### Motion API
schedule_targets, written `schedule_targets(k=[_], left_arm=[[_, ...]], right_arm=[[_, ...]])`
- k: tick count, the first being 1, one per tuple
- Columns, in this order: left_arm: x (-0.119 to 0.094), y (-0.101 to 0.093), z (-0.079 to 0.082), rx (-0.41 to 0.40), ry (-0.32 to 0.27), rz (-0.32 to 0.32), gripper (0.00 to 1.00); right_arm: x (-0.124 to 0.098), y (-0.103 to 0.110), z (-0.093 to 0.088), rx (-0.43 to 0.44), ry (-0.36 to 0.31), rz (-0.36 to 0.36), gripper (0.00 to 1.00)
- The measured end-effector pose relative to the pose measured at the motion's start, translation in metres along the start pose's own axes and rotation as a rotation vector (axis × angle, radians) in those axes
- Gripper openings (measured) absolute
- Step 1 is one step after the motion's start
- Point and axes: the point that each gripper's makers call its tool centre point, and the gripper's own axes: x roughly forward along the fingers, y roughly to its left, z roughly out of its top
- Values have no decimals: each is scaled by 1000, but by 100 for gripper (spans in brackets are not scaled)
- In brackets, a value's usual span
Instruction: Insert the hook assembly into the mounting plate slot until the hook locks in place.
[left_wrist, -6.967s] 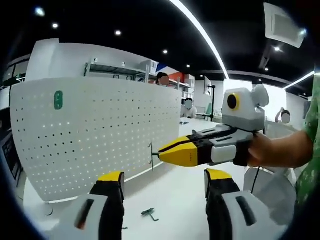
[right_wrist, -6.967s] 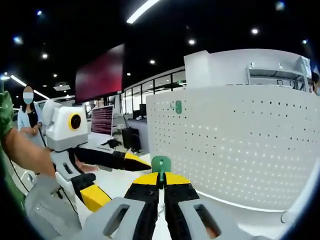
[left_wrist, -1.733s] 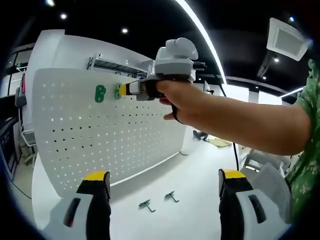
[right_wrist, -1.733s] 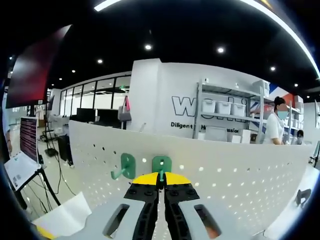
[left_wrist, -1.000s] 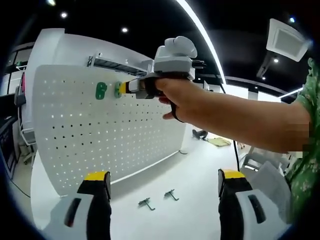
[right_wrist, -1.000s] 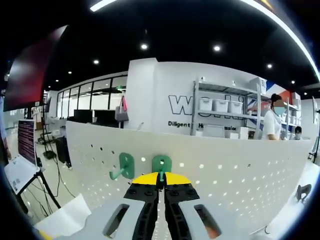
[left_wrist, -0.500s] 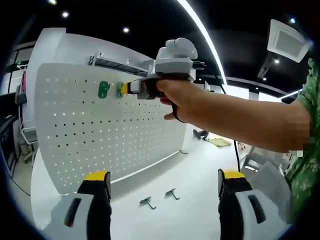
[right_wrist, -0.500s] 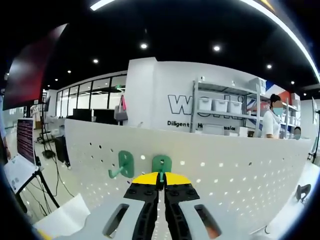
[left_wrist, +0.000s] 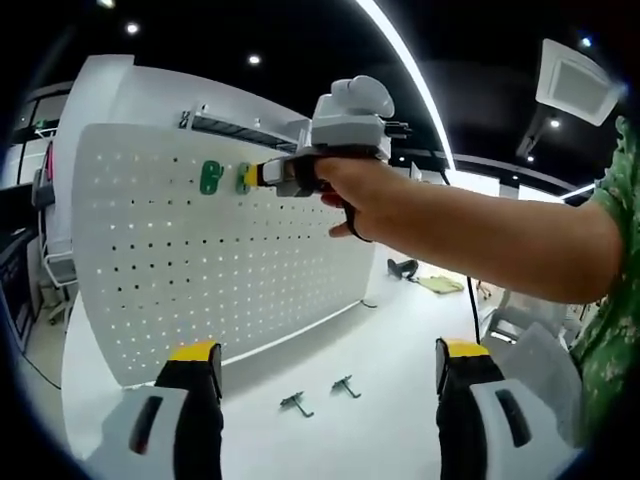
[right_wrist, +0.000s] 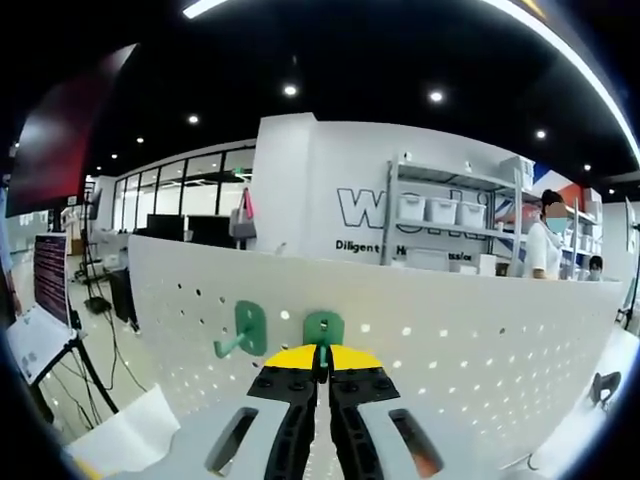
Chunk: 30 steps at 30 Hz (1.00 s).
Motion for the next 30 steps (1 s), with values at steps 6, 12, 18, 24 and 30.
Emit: schedule_targets(k=[6,12,18,24,30], left_arm=[[2,1,0,2,2,-2,90],[1,1,0,1,2,-1,90],[0,2,-2,-1,4,1,90],[0,1,-2,-3,4,0,89],[-1,1,-2,-2,2,0,89]], right_arm=[[4,1,0,-6,15,14,2],[4,1,1,-22,0,6,2],[3,1,3,-20,-12,3,2],[3,1,2,-83,-1,1,2],[3,1,2,-69,-13,0,2]])
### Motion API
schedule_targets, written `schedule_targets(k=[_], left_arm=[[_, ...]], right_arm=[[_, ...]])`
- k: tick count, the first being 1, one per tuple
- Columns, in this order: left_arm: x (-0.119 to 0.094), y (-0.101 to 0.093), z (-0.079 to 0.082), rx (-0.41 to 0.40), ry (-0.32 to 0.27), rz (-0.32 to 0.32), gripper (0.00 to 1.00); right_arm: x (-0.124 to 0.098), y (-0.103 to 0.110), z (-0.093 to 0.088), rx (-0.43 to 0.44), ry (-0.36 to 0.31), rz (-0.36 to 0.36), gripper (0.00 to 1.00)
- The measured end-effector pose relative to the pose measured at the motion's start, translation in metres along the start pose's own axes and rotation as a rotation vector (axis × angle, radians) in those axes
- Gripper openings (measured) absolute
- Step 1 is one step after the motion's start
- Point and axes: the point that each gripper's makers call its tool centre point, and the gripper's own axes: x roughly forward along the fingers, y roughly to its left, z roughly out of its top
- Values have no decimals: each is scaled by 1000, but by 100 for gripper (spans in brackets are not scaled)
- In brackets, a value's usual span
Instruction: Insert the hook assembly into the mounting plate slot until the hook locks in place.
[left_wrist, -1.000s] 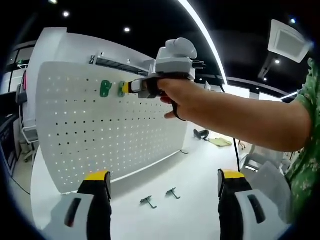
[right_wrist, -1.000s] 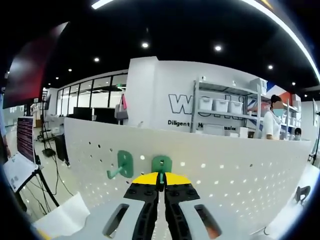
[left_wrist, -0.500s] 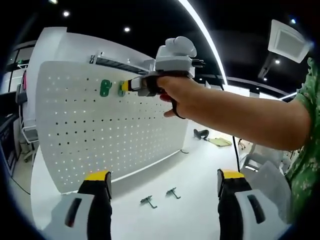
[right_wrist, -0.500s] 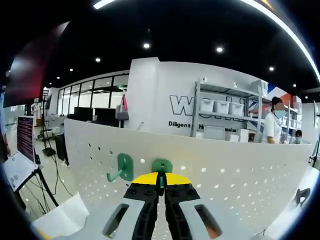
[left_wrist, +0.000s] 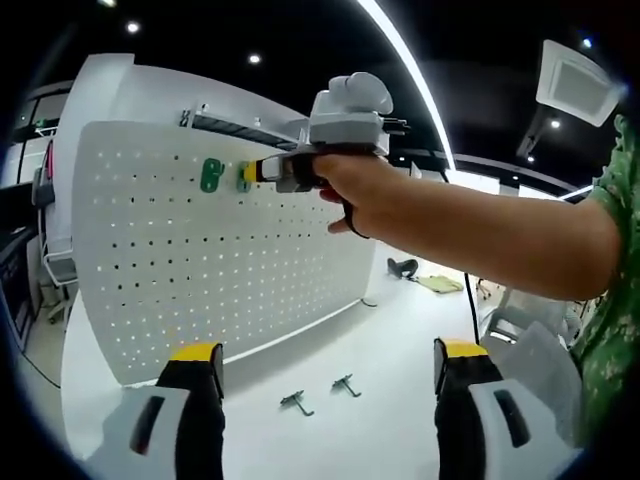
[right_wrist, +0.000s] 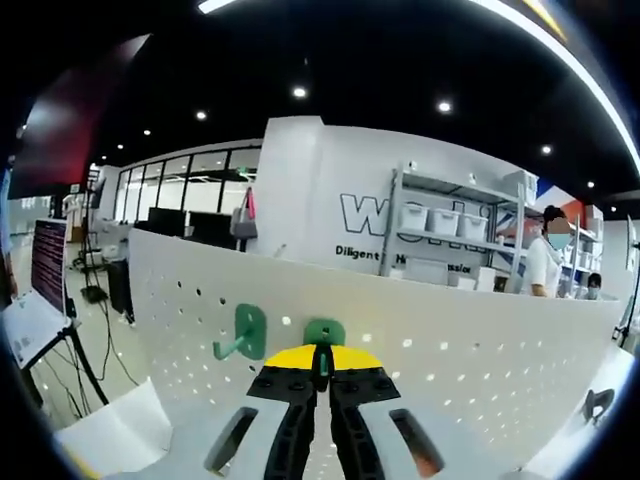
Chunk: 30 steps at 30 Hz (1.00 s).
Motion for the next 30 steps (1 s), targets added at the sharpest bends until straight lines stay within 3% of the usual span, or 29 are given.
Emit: schedule_targets(k=[20,30], left_arm=[[-1,1,1,1,-3,3,88],[-1,0,0,1,-1,1,88]], right_arm=[[-2,2,-4,12,-3,12,7],[-5,4,-5,21,-7,15,4]])
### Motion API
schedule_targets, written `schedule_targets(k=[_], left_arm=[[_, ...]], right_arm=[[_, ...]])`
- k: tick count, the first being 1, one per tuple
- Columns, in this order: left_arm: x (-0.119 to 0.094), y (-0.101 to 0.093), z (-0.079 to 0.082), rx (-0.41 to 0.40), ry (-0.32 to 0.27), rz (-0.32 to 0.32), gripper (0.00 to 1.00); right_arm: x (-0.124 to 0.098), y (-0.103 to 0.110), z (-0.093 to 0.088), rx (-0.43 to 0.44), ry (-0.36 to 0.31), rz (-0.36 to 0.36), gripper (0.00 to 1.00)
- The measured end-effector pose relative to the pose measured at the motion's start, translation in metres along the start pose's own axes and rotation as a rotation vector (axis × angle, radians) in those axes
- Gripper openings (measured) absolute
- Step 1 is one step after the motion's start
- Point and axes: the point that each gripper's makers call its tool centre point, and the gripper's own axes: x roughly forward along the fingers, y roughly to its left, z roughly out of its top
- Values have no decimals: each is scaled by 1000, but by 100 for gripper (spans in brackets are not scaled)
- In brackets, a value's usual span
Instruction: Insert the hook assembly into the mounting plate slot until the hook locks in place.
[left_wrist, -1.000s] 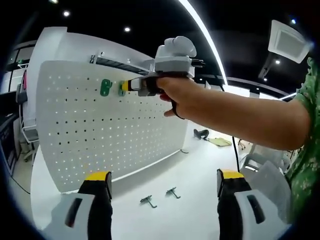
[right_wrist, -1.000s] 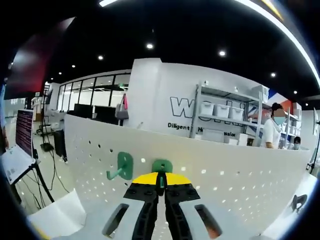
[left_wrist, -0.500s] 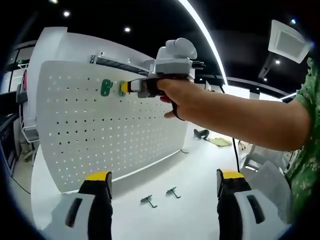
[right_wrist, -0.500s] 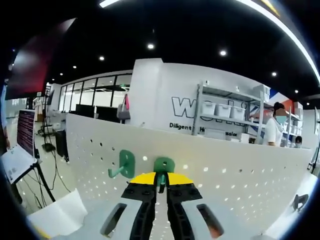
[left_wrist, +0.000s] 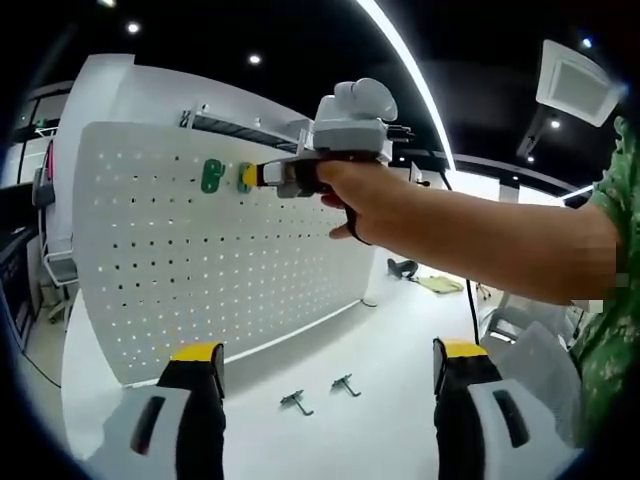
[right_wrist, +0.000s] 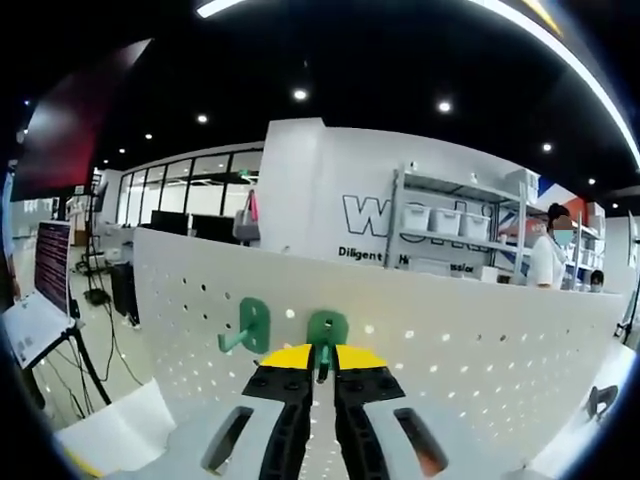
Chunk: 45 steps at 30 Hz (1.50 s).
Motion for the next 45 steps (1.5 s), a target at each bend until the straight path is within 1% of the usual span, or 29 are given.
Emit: schedule_targets(k=[4,9,12,15,17,19,21,23,24,28,29,30,31,32,33,34,38,40,44,45], left_arm=[[0,1,0,-2,-1,0,88],[1,1,-1,-3,0,-3,88],[2,1,-1,-3,1,-5,88],[2,2,-2,-4,1,-6,88],[2,2,-2,-2,3,-7,88],[3,1,-2,-4,3,-8,88],[2,1,-2,-3,3,-9,88],[2,1,-3,-4,4,-10,87],[2,2,-3,-4,5,-9,87],[1,2,-3,-5,6,-8,87],[1,2,-3,-6,6,-8,87],[1,2,-3,-7,5,-8,87],[2,2,-4,-6,6,-8,87],[2,2,-4,-7,7,-8,87],[2,2,-4,-7,6,-10,87],[2,2,-4,-7,6,-10,87],[2,2,-4,-9,5,-9,87],[2,2,-4,-9,4,-10,87],[2,1,-5,-9,6,-11,86],[2,1,-5,-9,5,-11,87]], right_arm=[[0,-2,0,-11,-5,-8,2],[2,-3,1,-2,-1,-11,2],[3,-3,1,-30,16,-15,1],[3,-3,2,-33,23,-15,1],[3,-2,3,-82,24,-19,1],[3,-4,2,-62,26,-16,1],[4,-4,3,-64,38,-16,1],[3,-4,2,-32,49,-14,1],[3,-4,1,9,54,-11,1],[4,-5,2,25,58,-9,1],[4,-5,1,49,61,-6,1],[4,-5,1,125,63,5,1],[4,-5,0,174,68,12,0],[4,-6,0,173,71,14,0],[4,-5,1,114,76,8,0],[4,-5,2,103,74,7,0],[4,-5,1,113,77,7,0],[4,-4,3,79,79,7,0],[4,-4,2,71,85,7,0],[4,-3,0,34,93,5,0]])
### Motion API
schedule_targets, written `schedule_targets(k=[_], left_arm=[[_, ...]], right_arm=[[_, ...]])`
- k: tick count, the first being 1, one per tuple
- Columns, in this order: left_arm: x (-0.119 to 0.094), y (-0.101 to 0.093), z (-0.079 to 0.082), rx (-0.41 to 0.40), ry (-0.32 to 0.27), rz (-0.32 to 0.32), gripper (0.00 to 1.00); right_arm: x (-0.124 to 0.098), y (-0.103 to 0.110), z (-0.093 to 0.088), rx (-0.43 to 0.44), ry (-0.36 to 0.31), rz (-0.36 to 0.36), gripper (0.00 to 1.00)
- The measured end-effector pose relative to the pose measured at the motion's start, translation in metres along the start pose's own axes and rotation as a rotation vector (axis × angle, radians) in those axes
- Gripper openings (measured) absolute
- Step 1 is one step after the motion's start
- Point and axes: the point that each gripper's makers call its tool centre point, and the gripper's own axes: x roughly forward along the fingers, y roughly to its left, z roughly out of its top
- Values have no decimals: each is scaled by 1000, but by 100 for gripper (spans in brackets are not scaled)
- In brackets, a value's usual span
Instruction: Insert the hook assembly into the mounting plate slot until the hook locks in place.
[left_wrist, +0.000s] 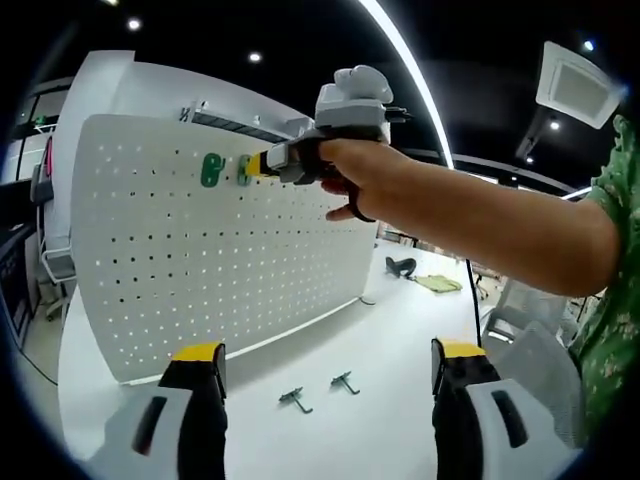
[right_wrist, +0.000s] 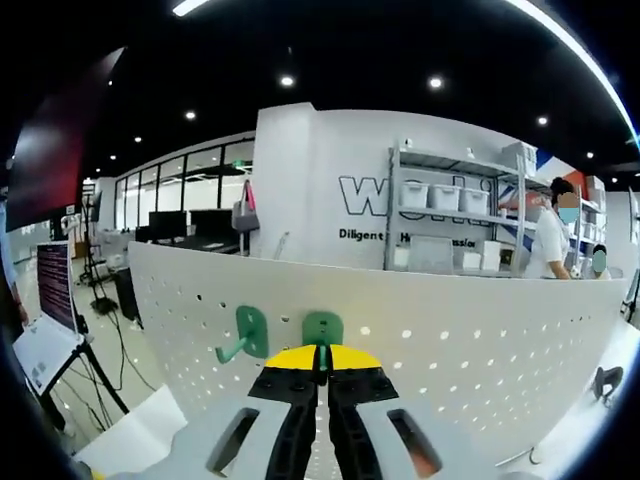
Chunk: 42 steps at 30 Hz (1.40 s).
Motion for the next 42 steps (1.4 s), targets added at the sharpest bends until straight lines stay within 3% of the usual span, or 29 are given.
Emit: schedule_targets(k=[3,10,20,26,30,42], left_arm=[[0,0,0,-1,-1,0,86],[-2,3,-1,-6,-3,5,86],[-2,3,-2,-6,-2,6,86],[-5,5,-3,-10,-2,12,86],[-4,5,-4,-9,-1,10,86],[-4,5,-4,-15,0,12,86]], right_arm=[[0,0,0,18,-7,-2,1],[2,1,1,-71,-21,-29,1],[3,0,1,-82,-55,-35,1],[3,2,2,-214,-62,-65,2],[2,-1,2,-164,-65,-55,1],[3,0,4,-204,-75,-52,2]])
